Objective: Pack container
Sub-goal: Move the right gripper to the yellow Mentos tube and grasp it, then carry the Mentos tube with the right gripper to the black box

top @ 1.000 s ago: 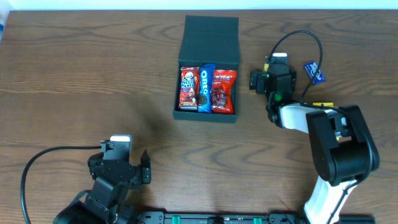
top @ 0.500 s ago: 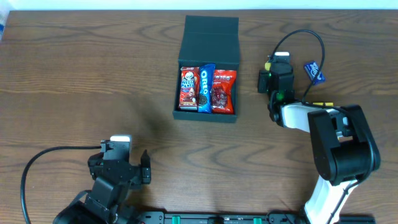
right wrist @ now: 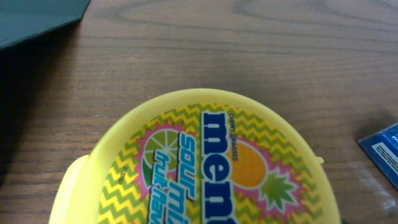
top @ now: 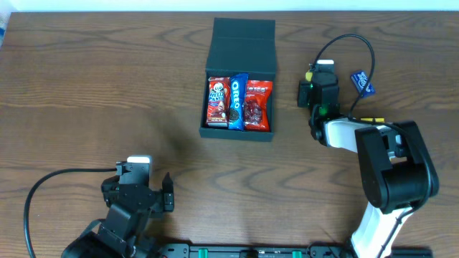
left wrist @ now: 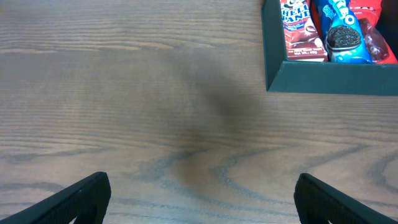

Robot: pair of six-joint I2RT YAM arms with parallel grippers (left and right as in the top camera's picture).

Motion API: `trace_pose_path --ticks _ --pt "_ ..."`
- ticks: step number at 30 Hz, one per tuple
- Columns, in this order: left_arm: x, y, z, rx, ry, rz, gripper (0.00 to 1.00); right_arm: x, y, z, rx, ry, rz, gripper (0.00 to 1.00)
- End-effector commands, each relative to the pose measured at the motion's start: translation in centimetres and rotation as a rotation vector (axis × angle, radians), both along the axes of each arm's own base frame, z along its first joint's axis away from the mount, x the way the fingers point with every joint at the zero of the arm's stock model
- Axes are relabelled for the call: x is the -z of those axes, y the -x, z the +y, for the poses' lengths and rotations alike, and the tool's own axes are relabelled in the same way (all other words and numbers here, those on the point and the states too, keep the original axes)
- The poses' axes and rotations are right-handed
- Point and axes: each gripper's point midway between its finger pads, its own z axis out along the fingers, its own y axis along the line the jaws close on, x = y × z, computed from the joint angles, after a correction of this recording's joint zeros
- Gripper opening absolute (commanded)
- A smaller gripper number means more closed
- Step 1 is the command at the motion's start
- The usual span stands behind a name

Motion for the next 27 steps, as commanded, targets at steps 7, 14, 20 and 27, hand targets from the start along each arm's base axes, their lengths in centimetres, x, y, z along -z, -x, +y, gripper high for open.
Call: trace_pose_path --ticks 7,14,20,27 --pt "0.2 0.0 0.4 -0.009 -0.025 -0.001 0.95 0.1 0.0 -0.5 0.019 0.014 0.019 0.02" --pt "0.2 0.0 0.4 -0.009 -0.025 -0.001 0.95 -1.2 1.1 -0.7 0.021 0.020 0.062 0.01" --pt "0.2 0.0 0.4 -0.009 -0.024 -0.002 0.95 -5.8 2.9 -1.0 0.017 0.021 0.069 0.01" --pt "0.2 0.0 0.4 -0.009 -0.025 -0.001 0.95 -13.1 7.2 0.5 -0.033 0.008 0.038 0.01"
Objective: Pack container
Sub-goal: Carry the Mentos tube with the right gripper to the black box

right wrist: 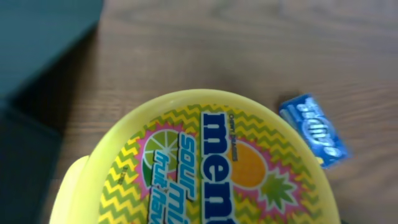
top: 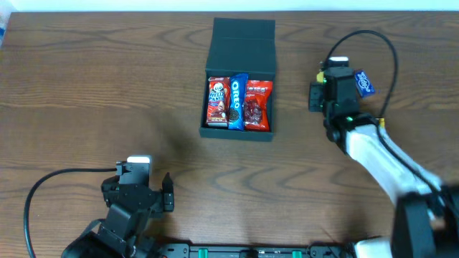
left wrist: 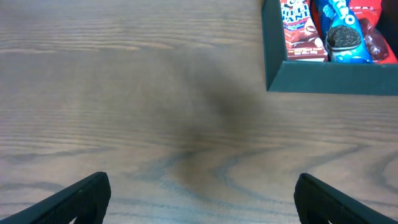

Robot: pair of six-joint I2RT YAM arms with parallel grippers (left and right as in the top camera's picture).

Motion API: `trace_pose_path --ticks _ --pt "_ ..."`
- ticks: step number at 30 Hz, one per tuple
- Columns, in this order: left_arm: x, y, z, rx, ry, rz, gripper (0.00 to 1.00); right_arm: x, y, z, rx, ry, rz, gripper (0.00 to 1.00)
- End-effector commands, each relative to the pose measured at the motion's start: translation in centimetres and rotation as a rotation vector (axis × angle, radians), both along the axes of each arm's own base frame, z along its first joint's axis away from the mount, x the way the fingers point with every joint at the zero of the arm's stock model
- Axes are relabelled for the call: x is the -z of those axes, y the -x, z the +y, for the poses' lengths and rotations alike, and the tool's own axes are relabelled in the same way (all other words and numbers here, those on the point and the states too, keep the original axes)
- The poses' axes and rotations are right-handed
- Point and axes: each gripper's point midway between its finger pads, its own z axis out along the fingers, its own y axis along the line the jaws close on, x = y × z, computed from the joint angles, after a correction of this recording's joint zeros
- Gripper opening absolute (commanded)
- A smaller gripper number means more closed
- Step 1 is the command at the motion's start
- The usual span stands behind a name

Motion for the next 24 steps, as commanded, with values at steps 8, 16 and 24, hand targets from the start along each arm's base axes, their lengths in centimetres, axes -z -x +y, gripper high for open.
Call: trace_pose_path --ticks 8,16,24 --pt "0.2 0.0 0.4 -0.008 -0.024 -0.002 0.95 -9.6 8.1 5.8 -0.050 -0.213 -0.038 0.01" --pt "0.2 0.0 0.4 -0.008 -0.024 -0.002 0.95 -9.8 13.0 10.8 -0.052 -0.346 0.250 0.01" --pt "0.2 0.0 0.4 -0.008 -0.024 -0.002 0.95 -8.9 13.9 17.8 -0.227 -0.449 0.575 0.02"
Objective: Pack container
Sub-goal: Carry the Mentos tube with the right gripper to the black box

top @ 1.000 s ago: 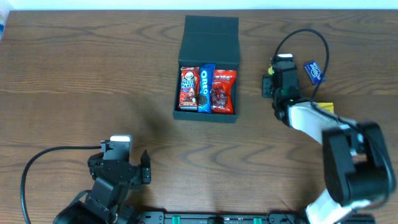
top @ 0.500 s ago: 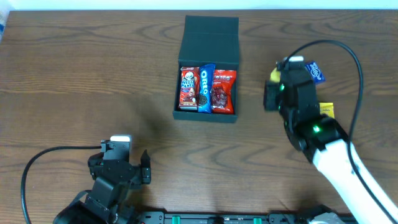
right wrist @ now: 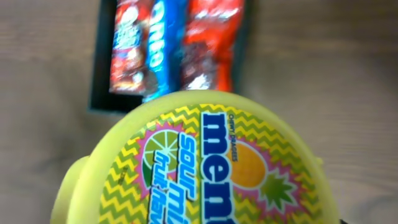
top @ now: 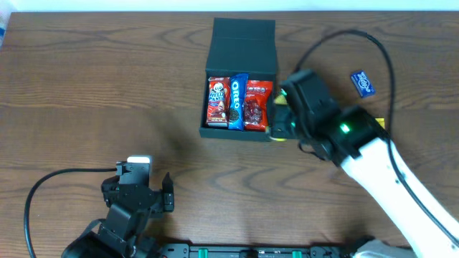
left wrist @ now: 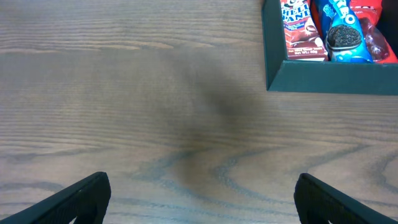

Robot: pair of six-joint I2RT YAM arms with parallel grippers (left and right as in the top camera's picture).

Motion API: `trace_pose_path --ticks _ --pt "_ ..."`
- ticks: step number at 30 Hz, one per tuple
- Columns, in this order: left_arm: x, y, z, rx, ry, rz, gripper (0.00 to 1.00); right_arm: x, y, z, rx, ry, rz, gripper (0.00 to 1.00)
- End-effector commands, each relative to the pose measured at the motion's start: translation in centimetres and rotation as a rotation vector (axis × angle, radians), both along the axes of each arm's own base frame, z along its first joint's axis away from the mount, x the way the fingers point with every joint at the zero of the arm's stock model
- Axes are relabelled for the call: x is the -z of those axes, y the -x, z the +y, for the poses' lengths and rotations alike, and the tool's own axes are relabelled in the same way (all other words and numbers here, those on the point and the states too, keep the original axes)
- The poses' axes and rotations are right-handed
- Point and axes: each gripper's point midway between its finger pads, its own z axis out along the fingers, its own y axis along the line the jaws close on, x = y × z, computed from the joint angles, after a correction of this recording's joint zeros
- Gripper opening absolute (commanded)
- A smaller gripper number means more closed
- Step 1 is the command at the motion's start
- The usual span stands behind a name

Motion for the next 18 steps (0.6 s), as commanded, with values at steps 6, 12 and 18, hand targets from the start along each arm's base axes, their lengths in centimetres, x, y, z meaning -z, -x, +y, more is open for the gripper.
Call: trace_pose_path --ticks 6,12,18 --pt "0.2 0.0 0.4 -0.009 -0.024 -0.003 0.95 0.9 -0.2 5.4 -0.174 -0.109 0.229 0.01" --pt "0.2 0.0 0.4 -0.009 -0.024 -0.003 0.95 2.6 -1.7 4.8 -0.217 -0.117 0.332 0.01" --pt "0.2 0.0 0.4 -0.009 -0.024 -0.003 0.95 4.8 -4.0 2.8 -0.188 -0.121 0.366 0.01"
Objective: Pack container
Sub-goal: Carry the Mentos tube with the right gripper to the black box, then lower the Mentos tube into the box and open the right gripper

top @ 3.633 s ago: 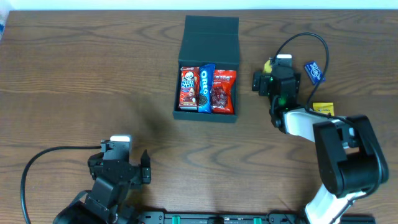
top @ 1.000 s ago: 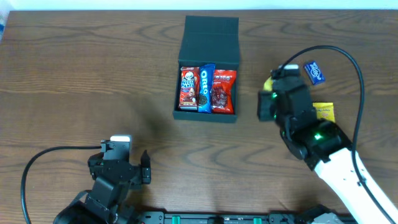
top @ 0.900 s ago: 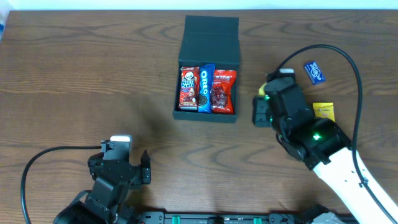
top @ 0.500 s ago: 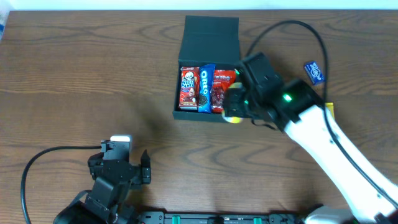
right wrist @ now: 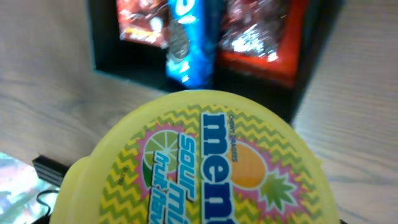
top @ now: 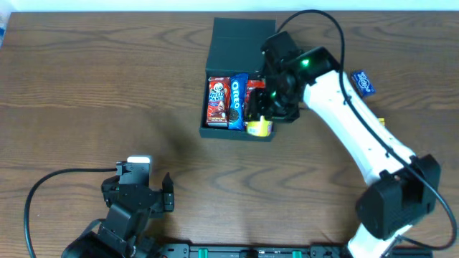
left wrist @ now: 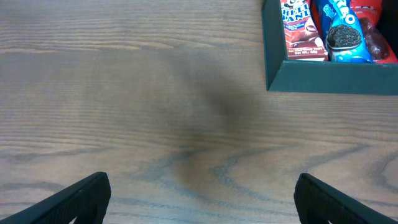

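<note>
A dark green box (top: 241,43) stands open at the back middle, holding a red Hello Panda pack (top: 217,102), a blue Oreo pack (top: 235,100) and a red pack (top: 252,92). My right gripper (top: 267,118) is shut on a yellow Mentos tub (top: 259,127) that hangs over the box's front right corner. In the right wrist view the tub (right wrist: 208,165) fills the lower frame and hides the fingers, with the box (right wrist: 205,43) below it. My left gripper (left wrist: 199,199) rests open over bare table, its fingertips (left wrist: 81,196) far apart.
A small blue packet (top: 363,82) lies on the table at the back right, with a thin yellow item (top: 380,122) nearer the right arm's base. The box's near wall (left wrist: 329,79) shows at the top right of the left wrist view.
My right gripper has moved left and toward the back with the Mentos tub, from beside the box's front right corner to over that corner. The left arm is unchanged.
My right gripper held the Mentos tub low at the right of the box. It then stood nearer the blue packet at the back right, then beside the box's right front corner, and now over the packed snacks. The left gripper stayed open throughout.
</note>
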Robot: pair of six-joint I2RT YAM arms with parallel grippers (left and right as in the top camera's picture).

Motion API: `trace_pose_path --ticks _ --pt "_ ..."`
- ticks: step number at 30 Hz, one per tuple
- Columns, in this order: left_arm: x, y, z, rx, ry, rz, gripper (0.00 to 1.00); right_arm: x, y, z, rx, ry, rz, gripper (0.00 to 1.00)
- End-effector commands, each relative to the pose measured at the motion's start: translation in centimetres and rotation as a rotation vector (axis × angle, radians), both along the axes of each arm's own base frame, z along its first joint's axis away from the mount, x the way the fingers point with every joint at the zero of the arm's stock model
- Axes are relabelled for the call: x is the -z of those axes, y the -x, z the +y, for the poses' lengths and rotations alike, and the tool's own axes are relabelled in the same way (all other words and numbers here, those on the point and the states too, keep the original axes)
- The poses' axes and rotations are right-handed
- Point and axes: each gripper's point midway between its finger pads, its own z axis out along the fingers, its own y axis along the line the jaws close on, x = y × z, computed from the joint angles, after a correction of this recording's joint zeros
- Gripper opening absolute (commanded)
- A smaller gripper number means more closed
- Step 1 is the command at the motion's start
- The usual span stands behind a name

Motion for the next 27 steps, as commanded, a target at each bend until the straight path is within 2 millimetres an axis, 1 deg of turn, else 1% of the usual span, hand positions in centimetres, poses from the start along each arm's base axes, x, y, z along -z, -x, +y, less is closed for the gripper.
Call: trace_pose_path --ticks 1,2,8,12,27 --pt "0.2 0.0 0.4 -0.009 -0.024 -0.003 0.95 -0.4 -1.5 -0.1 -0.042 -0.066 -0.022 0.01" --pt "0.2 0.0 0.4 -0.009 -0.024 -0.003 0.95 0.1 -2.0 -0.1 -0.062 -0.084 -0.025 0.01" --pt "0.2 0.0 0.4 -0.009 -0.024 -0.003 0.95 1.8 -2.5 0.0 -0.079 -0.131 0.032 0.01" --pt "0.2 0.0 0.4 -0.009 -0.024 -0.003 0.95 3.2 -3.0 -0.1 -0.072 -0.125 0.059 0.01" --pt "0.2 0.0 0.4 -0.009 -0.024 -0.003 0.95 6.5 -3.3 0.1 -0.081 -0.103 0.118 0.01"
